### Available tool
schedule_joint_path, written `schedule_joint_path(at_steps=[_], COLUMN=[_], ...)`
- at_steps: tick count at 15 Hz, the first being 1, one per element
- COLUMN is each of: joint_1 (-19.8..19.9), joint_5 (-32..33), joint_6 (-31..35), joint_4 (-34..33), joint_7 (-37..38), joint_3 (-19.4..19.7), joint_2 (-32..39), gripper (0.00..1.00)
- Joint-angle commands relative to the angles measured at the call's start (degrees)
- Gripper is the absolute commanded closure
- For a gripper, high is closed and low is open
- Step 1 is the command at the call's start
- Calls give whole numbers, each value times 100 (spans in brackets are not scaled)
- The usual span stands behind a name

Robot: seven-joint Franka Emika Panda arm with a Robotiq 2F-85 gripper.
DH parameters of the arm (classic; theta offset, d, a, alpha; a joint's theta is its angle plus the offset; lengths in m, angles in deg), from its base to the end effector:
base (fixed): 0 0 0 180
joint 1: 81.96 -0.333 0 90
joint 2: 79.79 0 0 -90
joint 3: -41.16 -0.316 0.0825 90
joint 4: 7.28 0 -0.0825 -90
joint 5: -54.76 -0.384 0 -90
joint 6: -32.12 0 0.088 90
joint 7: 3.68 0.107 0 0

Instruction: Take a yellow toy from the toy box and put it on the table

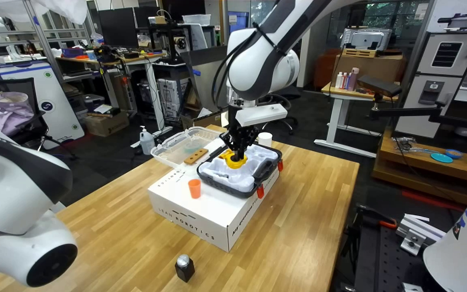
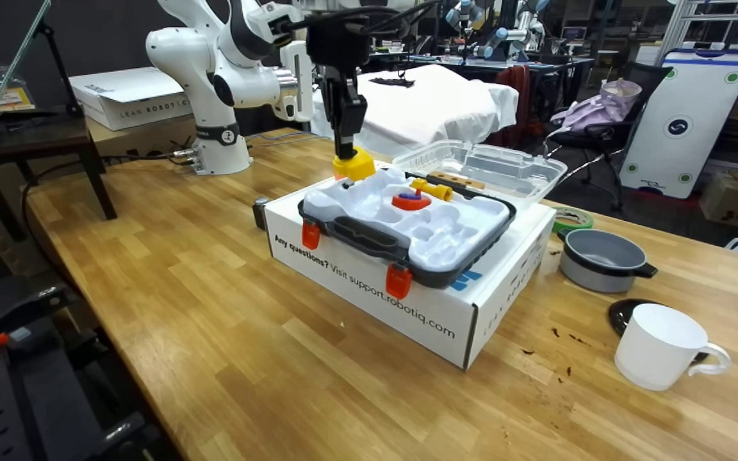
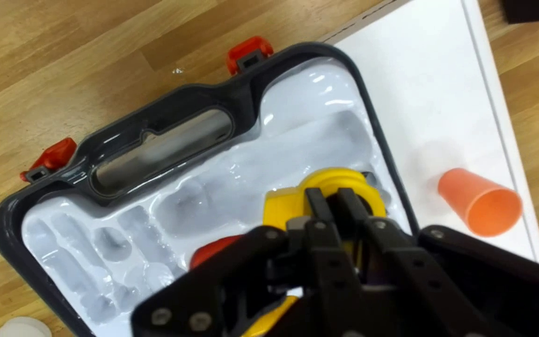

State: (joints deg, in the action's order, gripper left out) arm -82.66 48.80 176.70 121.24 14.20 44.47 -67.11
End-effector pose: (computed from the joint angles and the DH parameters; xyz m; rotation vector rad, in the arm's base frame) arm 0.5483 -0.0260 0.2742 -3.0090 0.6710 -0.0811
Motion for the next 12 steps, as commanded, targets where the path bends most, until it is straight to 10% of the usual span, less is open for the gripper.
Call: schedule_joint_path(at_steps=[1,12], joint_1=[-79,-443], joint_5=[47,177], joint_6=[-80,-241], joint_4=[383,537], joint_7=[-374,-818], joint_3=[-180,-694], joint_2=[-447,-517], gripper=[97,97])
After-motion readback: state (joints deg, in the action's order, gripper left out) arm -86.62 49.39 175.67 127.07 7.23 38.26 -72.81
